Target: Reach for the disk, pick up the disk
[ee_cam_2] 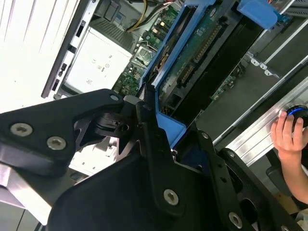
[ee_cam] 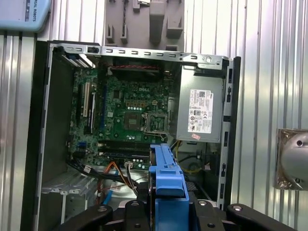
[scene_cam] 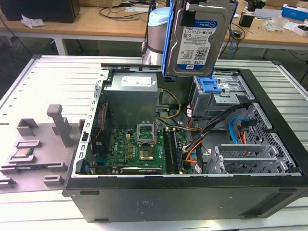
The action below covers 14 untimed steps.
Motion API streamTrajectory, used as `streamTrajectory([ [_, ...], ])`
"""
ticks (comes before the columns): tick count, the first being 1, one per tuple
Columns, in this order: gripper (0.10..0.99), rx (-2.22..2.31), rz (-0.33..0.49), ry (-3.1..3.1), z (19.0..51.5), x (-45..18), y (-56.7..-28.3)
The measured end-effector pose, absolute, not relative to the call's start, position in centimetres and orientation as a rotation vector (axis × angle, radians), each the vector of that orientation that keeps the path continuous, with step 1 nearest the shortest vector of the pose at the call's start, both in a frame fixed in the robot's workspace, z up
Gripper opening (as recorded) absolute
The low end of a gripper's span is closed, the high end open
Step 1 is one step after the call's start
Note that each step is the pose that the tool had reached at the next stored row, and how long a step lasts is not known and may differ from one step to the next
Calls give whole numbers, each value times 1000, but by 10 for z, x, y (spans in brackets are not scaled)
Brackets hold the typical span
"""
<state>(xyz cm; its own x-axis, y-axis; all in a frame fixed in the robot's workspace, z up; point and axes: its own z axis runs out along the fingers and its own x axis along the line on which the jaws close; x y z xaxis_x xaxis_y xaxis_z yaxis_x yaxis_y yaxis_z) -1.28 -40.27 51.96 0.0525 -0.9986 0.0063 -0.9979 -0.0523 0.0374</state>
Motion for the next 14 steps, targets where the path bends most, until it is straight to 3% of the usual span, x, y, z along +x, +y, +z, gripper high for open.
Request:
streamTrajectory([
  [14,373,2256,-33,-2141,520,-13,-425],
])
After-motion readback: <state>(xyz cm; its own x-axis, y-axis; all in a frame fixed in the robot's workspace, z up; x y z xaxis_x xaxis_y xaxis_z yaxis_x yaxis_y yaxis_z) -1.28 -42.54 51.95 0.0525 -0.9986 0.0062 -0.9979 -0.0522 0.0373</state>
